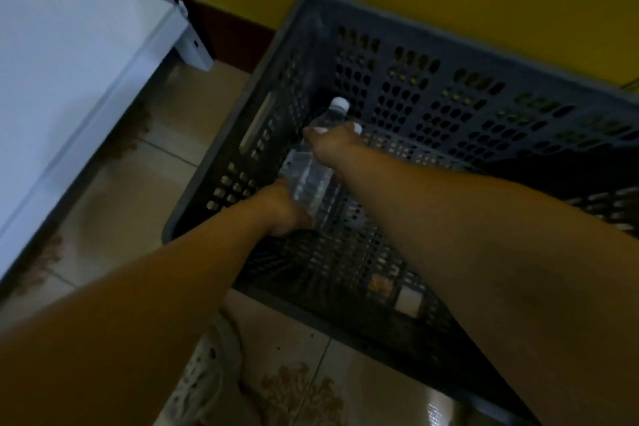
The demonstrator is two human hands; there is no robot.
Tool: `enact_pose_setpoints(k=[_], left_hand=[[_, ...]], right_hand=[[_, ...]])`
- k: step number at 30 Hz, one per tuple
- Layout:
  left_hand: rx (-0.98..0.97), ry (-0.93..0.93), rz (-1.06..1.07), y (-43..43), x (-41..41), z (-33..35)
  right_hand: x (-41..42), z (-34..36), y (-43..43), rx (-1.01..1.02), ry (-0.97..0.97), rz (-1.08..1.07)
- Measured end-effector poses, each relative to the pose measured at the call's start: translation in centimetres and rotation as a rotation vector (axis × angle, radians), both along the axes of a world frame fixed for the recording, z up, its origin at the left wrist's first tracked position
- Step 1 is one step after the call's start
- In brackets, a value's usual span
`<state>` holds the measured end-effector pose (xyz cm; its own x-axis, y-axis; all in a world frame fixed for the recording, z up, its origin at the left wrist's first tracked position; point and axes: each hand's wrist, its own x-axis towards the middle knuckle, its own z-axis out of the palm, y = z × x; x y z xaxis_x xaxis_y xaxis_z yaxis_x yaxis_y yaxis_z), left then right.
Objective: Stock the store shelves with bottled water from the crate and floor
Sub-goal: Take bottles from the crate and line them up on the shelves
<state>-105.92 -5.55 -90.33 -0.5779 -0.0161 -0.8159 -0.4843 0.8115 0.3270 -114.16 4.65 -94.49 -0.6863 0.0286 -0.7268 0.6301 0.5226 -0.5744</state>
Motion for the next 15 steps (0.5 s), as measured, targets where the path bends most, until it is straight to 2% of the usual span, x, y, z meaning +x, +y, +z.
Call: enact_pose_setpoints(k=[2, 7, 11, 15], left_hand=[[0.011, 0.034, 0.002, 0.2, 0.1, 0.2], [0.126, 0.163, 0.022, 1.1, 0.5, 3.0], [0.303, 0.216, 0.054, 1.6, 2.2, 8.8], [0.581, 0.143, 0.171, 1.2, 5.5, 17.1]], right_hand=[[0.3, -0.6, -0.1, 0.016, 0.065, -0.091], [3.4, 1.8, 2.2, -0.199, 0.205, -0.363], [7.5, 9.0, 5.0, -0.315, 0.326, -0.486], [12.4, 17.9, 7.3, -0.502, 0.397, -0.469]])
